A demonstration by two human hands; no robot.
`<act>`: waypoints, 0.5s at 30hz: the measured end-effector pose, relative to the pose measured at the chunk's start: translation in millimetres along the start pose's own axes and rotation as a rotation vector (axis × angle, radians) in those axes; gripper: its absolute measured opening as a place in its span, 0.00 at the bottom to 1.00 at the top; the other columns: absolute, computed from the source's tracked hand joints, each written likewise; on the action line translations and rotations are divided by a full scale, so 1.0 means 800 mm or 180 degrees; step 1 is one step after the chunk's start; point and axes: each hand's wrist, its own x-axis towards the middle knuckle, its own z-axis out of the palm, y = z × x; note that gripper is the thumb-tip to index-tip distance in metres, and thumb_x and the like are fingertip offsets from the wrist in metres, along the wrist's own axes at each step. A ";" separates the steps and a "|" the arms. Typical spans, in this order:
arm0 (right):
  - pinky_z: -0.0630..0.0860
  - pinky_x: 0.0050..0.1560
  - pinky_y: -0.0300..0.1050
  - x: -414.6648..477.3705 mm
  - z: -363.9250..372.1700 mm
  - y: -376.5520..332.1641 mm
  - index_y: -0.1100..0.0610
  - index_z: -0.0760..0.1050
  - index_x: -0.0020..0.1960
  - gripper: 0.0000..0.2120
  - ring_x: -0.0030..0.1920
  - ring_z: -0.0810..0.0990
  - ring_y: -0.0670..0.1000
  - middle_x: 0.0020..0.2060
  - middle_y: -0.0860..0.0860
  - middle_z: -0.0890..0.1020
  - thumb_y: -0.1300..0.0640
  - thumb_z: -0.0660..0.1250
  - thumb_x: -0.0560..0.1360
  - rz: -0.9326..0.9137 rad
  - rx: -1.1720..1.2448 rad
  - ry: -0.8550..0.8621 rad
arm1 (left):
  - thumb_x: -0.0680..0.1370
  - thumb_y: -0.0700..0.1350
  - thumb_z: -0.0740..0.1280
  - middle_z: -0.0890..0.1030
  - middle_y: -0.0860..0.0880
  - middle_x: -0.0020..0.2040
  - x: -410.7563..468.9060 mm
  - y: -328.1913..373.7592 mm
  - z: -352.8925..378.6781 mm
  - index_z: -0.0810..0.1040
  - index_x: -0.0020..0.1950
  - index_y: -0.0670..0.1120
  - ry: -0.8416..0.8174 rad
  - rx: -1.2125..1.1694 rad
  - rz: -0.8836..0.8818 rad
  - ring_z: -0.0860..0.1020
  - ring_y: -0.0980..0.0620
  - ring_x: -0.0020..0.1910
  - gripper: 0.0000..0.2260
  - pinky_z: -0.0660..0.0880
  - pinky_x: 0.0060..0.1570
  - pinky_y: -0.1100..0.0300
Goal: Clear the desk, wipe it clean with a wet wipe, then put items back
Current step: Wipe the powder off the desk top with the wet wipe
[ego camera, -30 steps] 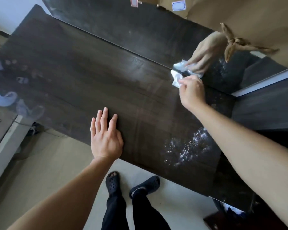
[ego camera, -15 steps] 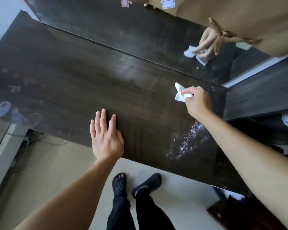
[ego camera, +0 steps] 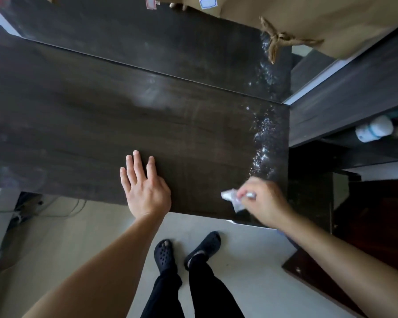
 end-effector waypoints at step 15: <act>0.71 0.42 0.40 -0.058 0.057 -0.022 0.49 0.75 0.53 0.15 0.41 0.75 0.42 0.41 0.44 0.76 0.60 0.62 0.69 -0.0142 0.0182 -0.0621 | 0.76 0.44 0.52 0.62 0.38 0.75 -0.001 -0.002 -0.002 0.71 0.68 0.43 -0.0047 -0.0004 0.0072 0.57 0.40 0.75 0.22 0.51 0.74 0.44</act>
